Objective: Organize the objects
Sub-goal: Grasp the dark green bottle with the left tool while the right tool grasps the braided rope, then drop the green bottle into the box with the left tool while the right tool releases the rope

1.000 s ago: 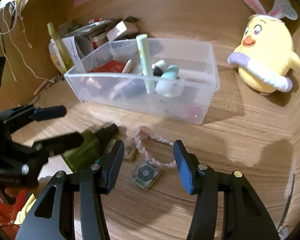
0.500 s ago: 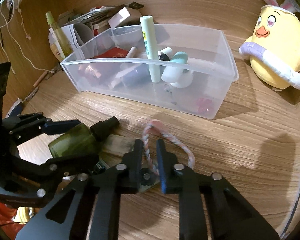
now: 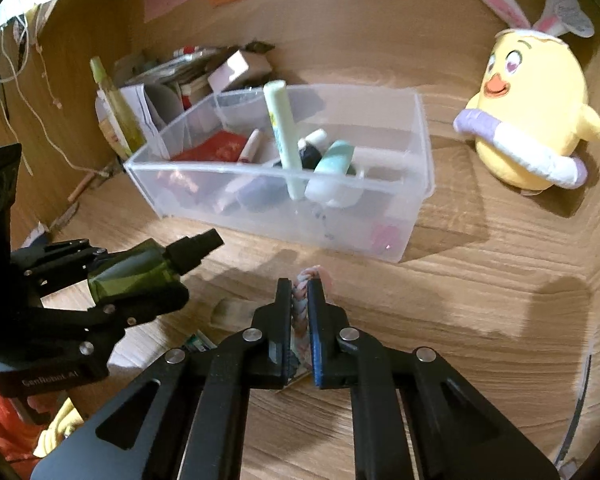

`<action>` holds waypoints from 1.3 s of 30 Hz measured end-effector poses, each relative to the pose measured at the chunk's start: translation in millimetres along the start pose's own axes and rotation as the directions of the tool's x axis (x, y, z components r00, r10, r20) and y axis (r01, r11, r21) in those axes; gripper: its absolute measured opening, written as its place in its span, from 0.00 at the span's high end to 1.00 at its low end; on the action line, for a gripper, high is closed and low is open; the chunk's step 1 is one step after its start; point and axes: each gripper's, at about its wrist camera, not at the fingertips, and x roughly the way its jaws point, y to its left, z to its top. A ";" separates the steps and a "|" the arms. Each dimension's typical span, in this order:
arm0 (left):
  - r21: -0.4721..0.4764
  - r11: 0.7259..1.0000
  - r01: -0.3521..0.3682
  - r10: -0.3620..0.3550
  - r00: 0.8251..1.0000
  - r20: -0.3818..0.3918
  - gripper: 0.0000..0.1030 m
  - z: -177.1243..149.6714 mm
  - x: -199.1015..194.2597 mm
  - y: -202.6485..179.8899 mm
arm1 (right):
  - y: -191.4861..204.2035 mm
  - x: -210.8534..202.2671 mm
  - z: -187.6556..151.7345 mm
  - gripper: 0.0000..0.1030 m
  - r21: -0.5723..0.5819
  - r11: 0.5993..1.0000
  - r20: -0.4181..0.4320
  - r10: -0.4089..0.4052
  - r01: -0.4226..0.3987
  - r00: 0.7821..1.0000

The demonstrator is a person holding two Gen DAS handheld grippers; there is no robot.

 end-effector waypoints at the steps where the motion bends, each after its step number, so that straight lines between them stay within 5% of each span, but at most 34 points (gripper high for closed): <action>1: -0.002 1.000 0.000 0.000 1.000 0.008 0.60 1.6 -2.8 0.3 | -0.6 -3.0 0.8 0.93 0.004 1.000 0.008 0.001 -0.001 1.000; 18: -0.100 0.994 -0.040 0.056 0.985 0.165 0.60 33.1 -46.2 31.5 | -10.6 -52.0 25.4 0.93 0.045 0.999 0.159 -0.003 -0.004 0.987; 39: -0.157 0.978 -0.136 0.170 0.960 0.225 0.60 73.4 -45.6 71.2 | -8.5 -58.6 90.4 0.93 0.035 0.999 0.265 -0.046 0.038 0.963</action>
